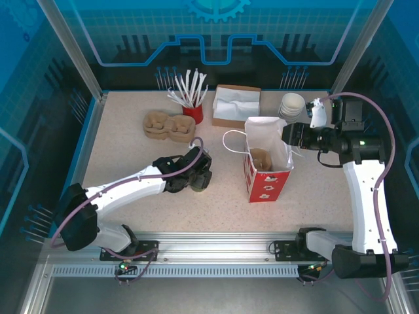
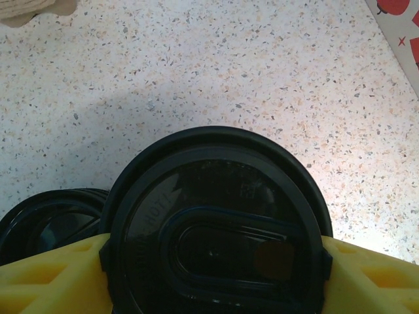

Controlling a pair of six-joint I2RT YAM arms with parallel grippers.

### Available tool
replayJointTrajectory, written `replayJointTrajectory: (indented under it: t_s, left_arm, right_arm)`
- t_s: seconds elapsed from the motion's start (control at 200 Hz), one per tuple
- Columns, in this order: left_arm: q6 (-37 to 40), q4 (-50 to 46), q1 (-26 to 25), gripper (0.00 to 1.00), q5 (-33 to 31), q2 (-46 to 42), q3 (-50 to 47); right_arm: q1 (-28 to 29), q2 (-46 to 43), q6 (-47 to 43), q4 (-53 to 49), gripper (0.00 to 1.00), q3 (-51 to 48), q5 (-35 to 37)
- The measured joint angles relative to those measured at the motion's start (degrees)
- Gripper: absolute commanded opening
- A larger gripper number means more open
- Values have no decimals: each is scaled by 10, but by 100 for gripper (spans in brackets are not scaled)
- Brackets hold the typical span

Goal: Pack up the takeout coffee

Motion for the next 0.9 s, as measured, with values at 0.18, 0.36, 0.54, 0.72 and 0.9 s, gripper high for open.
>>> replayJointTrajectory:
  t_s: [0.18, 0.36, 0.54, 0.72, 0.9]
  left_arm:
    - [-3, 11, 0, 69, -3, 9, 4]
    - [-10, 13, 0, 68, -3, 9, 4]
    - [-10, 13, 0, 67, -2, 9, 4]
    - [-10, 12, 0, 65, 3, 7, 4]
    - [-10, 12, 0, 65, 7, 7, 4]
  right_arm:
    - [0, 20, -46, 19, 53, 4, -5]
    - [0, 74, -131, 26, 56, 50, -22]
    - [0, 131, -219, 26, 62, 104, -37]
    - [1, 181, -300, 22, 66, 139, -47]
    - [14, 242, -397, 5, 68, 178, -40]
